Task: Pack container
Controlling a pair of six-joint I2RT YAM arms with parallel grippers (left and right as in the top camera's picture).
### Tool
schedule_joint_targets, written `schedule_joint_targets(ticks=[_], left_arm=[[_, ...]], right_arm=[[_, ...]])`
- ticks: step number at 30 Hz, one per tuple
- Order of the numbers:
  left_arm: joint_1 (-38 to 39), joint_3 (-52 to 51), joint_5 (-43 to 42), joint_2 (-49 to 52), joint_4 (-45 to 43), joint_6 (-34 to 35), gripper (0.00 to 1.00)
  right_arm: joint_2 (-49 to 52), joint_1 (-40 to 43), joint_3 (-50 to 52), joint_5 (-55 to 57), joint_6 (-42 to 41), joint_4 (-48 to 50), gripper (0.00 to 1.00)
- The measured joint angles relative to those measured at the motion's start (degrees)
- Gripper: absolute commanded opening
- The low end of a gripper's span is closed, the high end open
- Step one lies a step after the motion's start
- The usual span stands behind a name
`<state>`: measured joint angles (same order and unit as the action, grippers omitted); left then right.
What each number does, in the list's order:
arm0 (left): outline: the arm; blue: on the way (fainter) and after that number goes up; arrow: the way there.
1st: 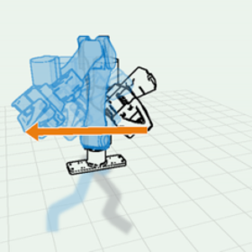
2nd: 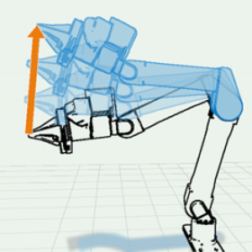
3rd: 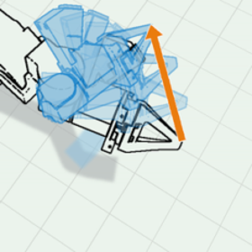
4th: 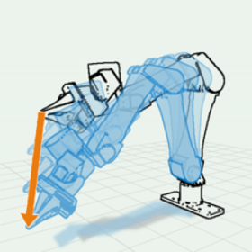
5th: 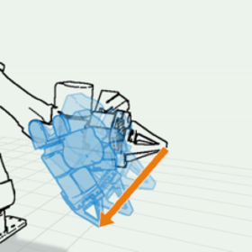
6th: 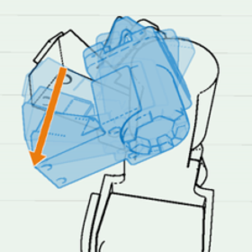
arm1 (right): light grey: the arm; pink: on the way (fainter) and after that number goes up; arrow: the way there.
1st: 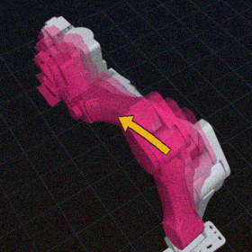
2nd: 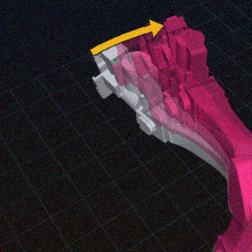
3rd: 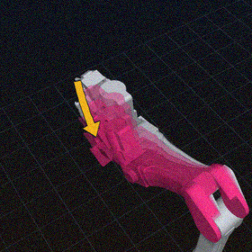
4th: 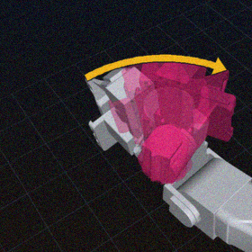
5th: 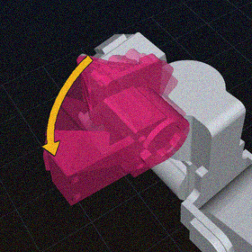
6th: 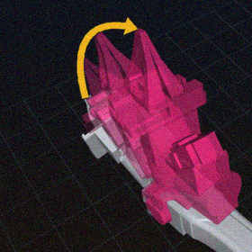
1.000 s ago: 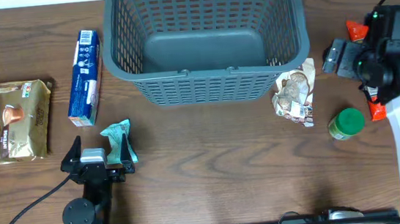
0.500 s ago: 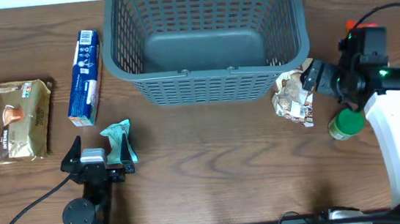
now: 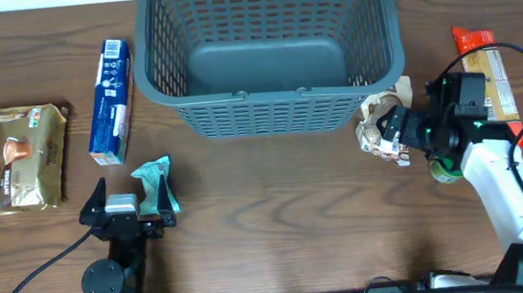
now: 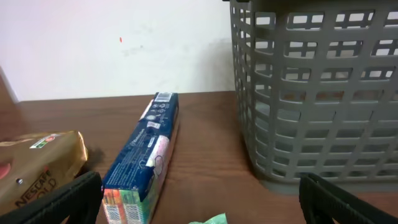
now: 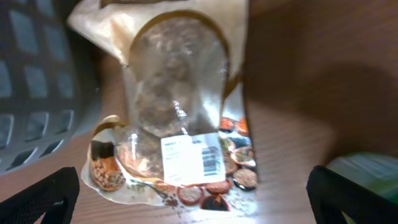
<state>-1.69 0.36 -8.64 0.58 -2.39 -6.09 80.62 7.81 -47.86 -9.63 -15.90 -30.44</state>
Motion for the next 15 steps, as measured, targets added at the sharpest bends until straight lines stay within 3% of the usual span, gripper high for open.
schedule_joint_targets(ticks=[15], left_arm=[[0.0, 0.0, 0.0, 0.0, 0.0, 0.0, 0.98]], right_arm=[[3.82, 0.0, 1.2, -3.43, 0.44, 7.58, 0.99]])
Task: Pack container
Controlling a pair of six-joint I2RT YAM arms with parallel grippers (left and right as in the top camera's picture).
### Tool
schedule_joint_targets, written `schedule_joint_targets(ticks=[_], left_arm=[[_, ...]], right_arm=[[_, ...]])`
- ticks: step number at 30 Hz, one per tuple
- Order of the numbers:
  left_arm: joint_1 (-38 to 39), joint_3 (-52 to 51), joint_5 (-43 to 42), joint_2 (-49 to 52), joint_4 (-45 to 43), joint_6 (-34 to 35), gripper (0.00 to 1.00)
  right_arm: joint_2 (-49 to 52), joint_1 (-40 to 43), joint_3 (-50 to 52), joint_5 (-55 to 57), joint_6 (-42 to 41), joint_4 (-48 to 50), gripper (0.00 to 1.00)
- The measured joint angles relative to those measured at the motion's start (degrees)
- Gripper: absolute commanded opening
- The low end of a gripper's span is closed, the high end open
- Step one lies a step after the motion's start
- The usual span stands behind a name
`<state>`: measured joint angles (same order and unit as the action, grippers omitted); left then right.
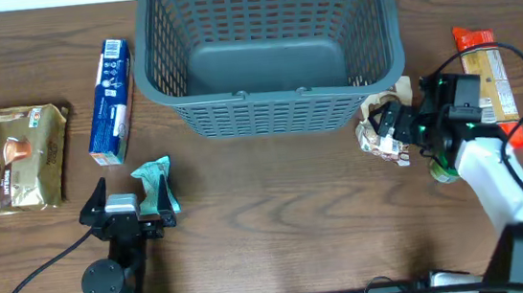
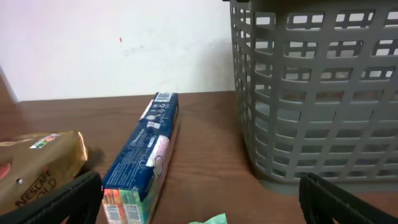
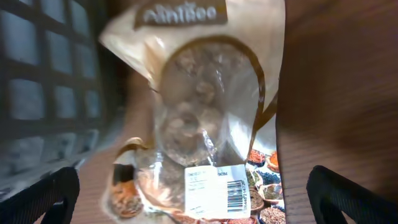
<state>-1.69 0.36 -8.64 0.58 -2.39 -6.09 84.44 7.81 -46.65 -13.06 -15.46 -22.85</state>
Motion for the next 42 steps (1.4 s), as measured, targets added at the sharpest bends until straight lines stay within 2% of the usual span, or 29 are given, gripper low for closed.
schedule_joint_targets(ticks=[9, 17, 23, 42], left_arm=[[0.0, 0.0, 0.0, 0.0, 0.0, 0.0, 0.98], [0.0, 0.0, 0.0, 0.0, 0.0, 0.0, 0.99], [0.0, 0.0, 0.0, 0.0, 0.0, 0.0, 0.99], [0.0, 0.0, 0.0, 0.0, 0.0, 0.0, 0.99]], right_arm=[[10.1, 0.0, -3.56, 0.07, 0.66, 1.42, 0.99], [15.5, -0.83, -11.96, 0.42, 1.86, 2.23, 0.99], [18.91, -1.97, -12.96, 0.66, 2.1, 3.5, 0.99], [20.31, -2.43, -12.96, 3.96, 2.1, 1.7, 0.99]])
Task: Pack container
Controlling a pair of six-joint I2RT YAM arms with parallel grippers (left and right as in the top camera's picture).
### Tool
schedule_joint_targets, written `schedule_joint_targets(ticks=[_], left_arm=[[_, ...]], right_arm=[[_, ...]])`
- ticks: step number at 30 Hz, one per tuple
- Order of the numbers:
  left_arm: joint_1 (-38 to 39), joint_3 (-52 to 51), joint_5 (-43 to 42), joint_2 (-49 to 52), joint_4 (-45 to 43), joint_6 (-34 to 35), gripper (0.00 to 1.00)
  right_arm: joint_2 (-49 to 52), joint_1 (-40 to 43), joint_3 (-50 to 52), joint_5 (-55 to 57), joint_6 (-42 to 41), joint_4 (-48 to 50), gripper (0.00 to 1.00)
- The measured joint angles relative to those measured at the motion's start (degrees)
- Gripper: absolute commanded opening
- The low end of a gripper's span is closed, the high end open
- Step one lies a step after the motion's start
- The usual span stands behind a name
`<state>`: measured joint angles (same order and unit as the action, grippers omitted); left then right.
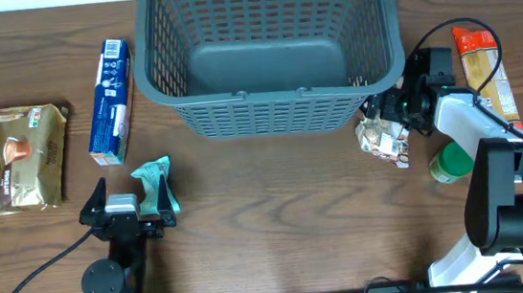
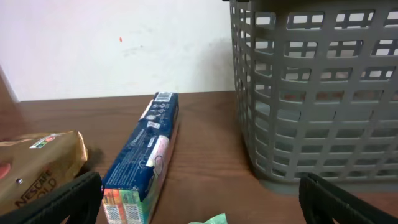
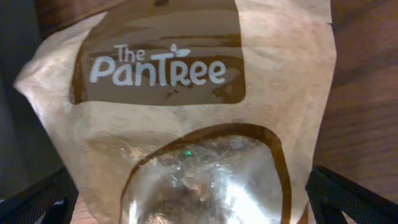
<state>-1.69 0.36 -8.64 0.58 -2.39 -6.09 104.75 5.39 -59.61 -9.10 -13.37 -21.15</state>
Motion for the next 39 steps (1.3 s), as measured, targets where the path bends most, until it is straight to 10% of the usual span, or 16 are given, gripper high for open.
schedule_joint_targets(ticks=[11, 18, 21, 39], left_arm=[[0.0, 0.0, 0.0, 0.0, 0.0, 0.02, 0.99], [0.0, 0.0, 0.0, 0.0, 0.0, 0.0, 0.99], [0.0, 0.0, 0.0, 0.0, 0.0, 0.0, 0.99], [0.0, 0.0, 0.0, 0.0, 0.0, 0.0, 0.98]], right_arm=[[0.0, 0.0, 0.44, 4.13, 0.02, -1.33, 0.95], [-0.02, 0.0, 0.48, 5.03, 0.44, -1.9, 0.47], [-0.02, -0.04, 0.48, 4.85, 0.59, -1.97, 0.01], [-2.14, -0.07, -1.25, 5.55, 0.31, -8.44, 0.01]])
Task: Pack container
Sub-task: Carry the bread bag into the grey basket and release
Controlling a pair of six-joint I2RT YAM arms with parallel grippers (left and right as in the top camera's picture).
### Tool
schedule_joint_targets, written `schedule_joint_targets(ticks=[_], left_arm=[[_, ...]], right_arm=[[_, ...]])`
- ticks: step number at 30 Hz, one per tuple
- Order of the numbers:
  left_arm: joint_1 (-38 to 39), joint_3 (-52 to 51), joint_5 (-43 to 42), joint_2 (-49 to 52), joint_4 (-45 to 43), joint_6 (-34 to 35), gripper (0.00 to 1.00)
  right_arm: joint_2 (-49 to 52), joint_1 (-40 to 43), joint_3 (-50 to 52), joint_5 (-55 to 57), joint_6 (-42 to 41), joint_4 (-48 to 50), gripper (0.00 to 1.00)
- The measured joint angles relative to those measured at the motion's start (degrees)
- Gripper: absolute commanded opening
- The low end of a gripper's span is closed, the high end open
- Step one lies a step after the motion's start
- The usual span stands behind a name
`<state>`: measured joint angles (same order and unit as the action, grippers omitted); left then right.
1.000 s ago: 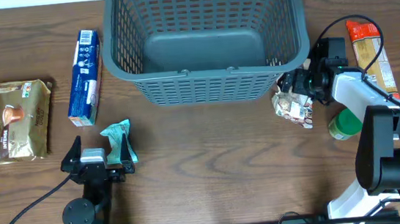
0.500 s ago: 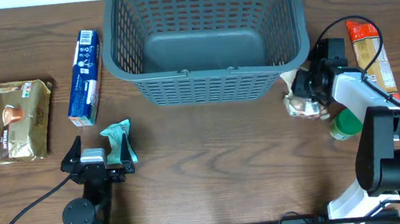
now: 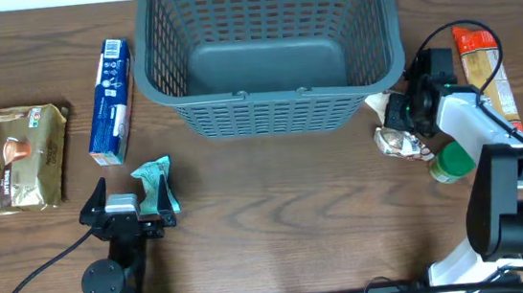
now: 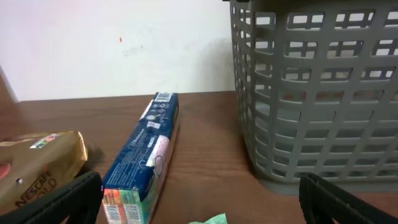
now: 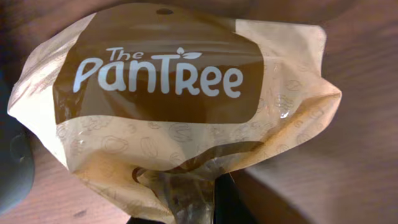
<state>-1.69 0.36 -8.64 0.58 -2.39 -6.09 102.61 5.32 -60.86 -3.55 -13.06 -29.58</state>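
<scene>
The grey plastic basket [image 3: 277, 106] stands at the back middle of the table; its slotted wall [image 4: 311, 93] fills the right of the left wrist view. A tan "The PanTree" pouch [image 3: 398, 135] sits by the basket's right front corner, and my right gripper [image 3: 412, 113] is shut on it. In the right wrist view the pouch [image 5: 174, 93] fills the frame, pinched at the bottom by the right gripper [image 5: 186, 208]. My left gripper [image 3: 125, 206] rests open at the front left, beside a teal packet [image 3: 156, 183].
A blue toothpaste box [image 3: 108, 102] and a Nescafe pouch [image 3: 14, 156] lie left of the basket. A green-lidded jar [image 3: 448, 162] and an orange packet [image 3: 485, 72] sit on the right, close to my right arm. A cable runs along the front left.
My right gripper, open around the pouch's top before, is now shut on the pouch. The pouch has shifted a little to the right, away from the basket corner. The left arm has not moved.
My right gripper was open to the right of the pouch lying by the basket's corner. It then stood nearer, then right over the pouch's printed top beside the basket. Now it holds the pouch. The left arm stayed still throughout.
</scene>
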Motion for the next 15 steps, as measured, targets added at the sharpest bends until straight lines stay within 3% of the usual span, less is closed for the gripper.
schedule_joint_targets(ticks=[15], left_arm=[[0.0, 0.0, 0.0, 0.0, 0.0, 0.0, 0.99]], right_arm=[[-14.91, 0.0, -18.49, 6.75, -1.97, -14.53, 0.01]])
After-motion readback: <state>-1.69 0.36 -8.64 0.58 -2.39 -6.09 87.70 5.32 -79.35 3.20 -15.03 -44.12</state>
